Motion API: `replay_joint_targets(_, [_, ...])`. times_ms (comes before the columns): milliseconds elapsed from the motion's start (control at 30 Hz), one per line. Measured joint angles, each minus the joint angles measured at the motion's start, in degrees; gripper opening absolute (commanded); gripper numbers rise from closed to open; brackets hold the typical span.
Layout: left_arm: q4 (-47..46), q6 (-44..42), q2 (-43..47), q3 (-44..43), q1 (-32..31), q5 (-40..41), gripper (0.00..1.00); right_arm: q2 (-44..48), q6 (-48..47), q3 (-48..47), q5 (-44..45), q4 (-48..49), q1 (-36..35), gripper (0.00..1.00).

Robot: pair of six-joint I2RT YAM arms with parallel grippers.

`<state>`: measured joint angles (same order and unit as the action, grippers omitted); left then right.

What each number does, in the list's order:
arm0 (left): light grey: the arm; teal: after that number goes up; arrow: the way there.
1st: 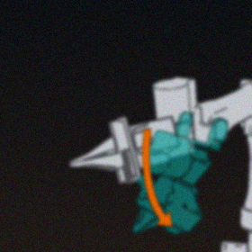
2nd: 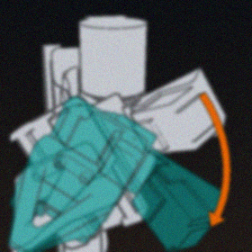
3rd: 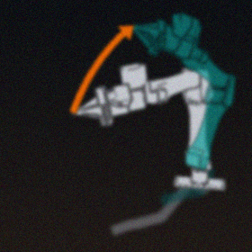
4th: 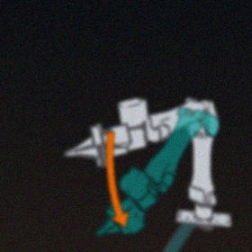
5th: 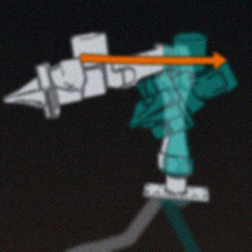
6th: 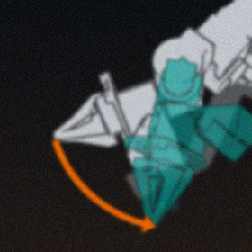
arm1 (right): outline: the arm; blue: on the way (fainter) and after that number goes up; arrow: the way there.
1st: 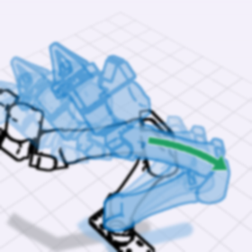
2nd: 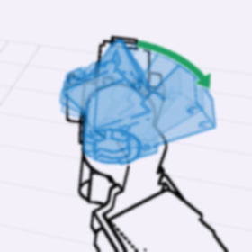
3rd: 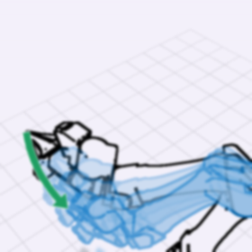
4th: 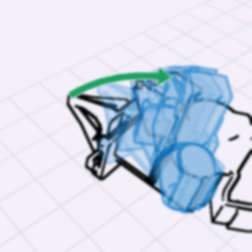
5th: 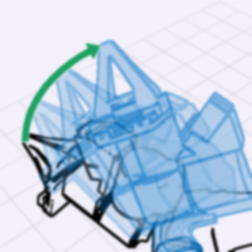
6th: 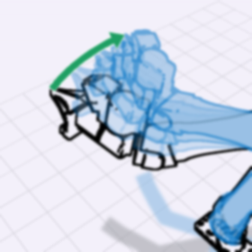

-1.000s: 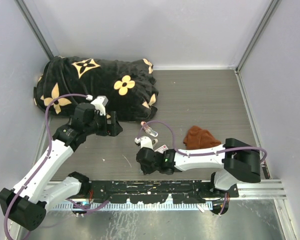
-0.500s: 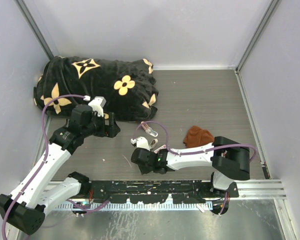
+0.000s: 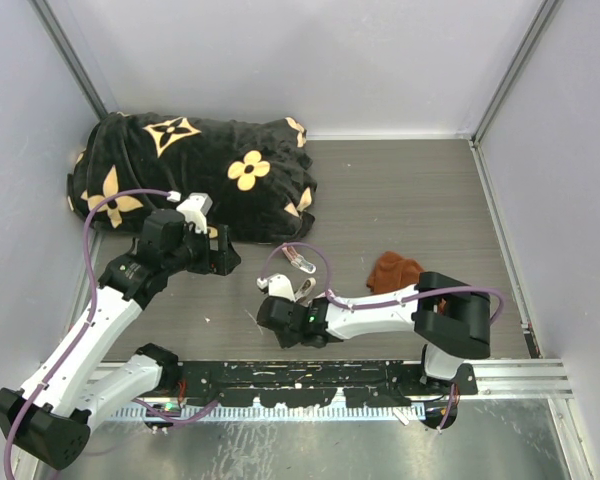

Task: Load the staples into the stapler
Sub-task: Pick up the staple from the center of the board.

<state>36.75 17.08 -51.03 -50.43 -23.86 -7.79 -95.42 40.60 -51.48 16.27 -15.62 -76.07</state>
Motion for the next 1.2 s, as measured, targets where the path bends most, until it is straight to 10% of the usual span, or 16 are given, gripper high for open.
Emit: replay_joint_targets(1200, [-32.83, 30.25, 17.99, 27.04, 0.0, -19.1, 0.84, 20.52, 13.57, 22.69, -41.64, 48.83, 28.22, 0.01])
